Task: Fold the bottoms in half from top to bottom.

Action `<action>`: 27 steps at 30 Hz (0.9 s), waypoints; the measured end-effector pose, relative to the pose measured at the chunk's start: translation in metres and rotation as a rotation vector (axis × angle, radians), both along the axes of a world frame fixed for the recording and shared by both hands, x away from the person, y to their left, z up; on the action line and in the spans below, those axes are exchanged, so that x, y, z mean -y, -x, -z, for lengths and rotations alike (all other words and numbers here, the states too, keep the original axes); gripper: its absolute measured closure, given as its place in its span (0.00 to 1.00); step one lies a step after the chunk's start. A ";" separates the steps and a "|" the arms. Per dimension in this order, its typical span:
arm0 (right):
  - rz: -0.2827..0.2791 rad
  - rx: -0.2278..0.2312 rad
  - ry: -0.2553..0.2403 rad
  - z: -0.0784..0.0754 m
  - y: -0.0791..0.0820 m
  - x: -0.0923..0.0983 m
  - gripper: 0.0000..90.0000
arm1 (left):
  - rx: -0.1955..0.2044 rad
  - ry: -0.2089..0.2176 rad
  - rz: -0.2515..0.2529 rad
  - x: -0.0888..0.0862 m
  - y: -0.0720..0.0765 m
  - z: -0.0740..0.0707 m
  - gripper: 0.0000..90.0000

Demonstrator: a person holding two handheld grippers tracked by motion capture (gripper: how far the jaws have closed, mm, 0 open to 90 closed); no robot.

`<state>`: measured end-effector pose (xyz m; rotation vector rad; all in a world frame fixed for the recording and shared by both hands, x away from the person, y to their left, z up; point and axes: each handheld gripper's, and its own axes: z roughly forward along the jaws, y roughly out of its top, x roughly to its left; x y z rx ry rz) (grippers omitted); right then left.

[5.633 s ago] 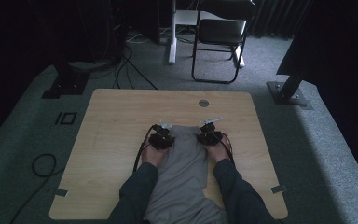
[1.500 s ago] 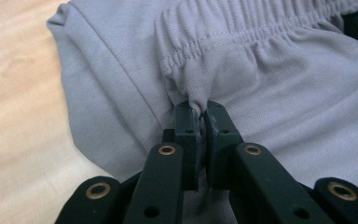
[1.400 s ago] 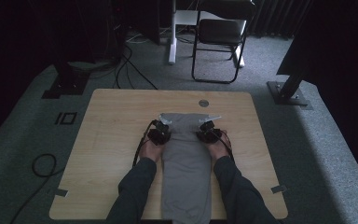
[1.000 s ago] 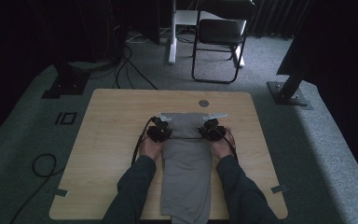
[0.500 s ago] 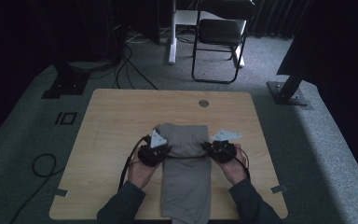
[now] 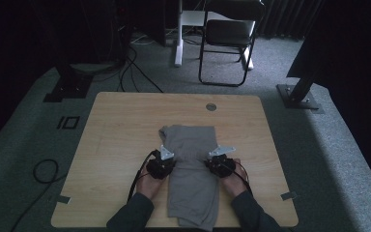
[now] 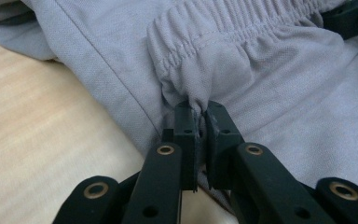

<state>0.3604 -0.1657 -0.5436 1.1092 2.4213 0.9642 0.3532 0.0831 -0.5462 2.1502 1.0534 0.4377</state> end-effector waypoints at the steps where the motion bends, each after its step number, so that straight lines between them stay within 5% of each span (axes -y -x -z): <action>1: 0.007 0.003 -0.002 0.000 -0.006 0.000 0.95 | 0.005 -0.007 -0.005 0.001 -0.006 0.000 0.95; 9: 0.056 0.005 -0.005 0.000 -0.052 -0.006 0.95 | 0.024 -0.037 -0.060 0.004 -0.054 -0.001 0.95; 13: 0.081 0.002 -0.010 0.000 -0.065 -0.010 0.96 | 0.040 -0.045 -0.115 0.008 -0.061 0.000 0.95; 16: 0.089 0.015 -0.008 -0.003 -0.063 -0.012 0.96 | 0.047 -0.053 -0.106 0.009 -0.059 -0.006 0.95; 20: 0.087 0.060 -0.061 -0.021 -0.052 -0.005 0.96 | 0.091 0.020 -0.084 0.000 -0.048 -0.033 0.95; 24: 0.065 0.132 -0.126 -0.052 -0.033 0.007 0.96 | 0.172 0.102 -0.038 -0.007 -0.020 -0.073 0.95; 27: 0.039 0.177 -0.188 -0.071 -0.009 0.016 0.96 | 0.209 0.128 -0.001 -0.010 0.005 -0.084 0.95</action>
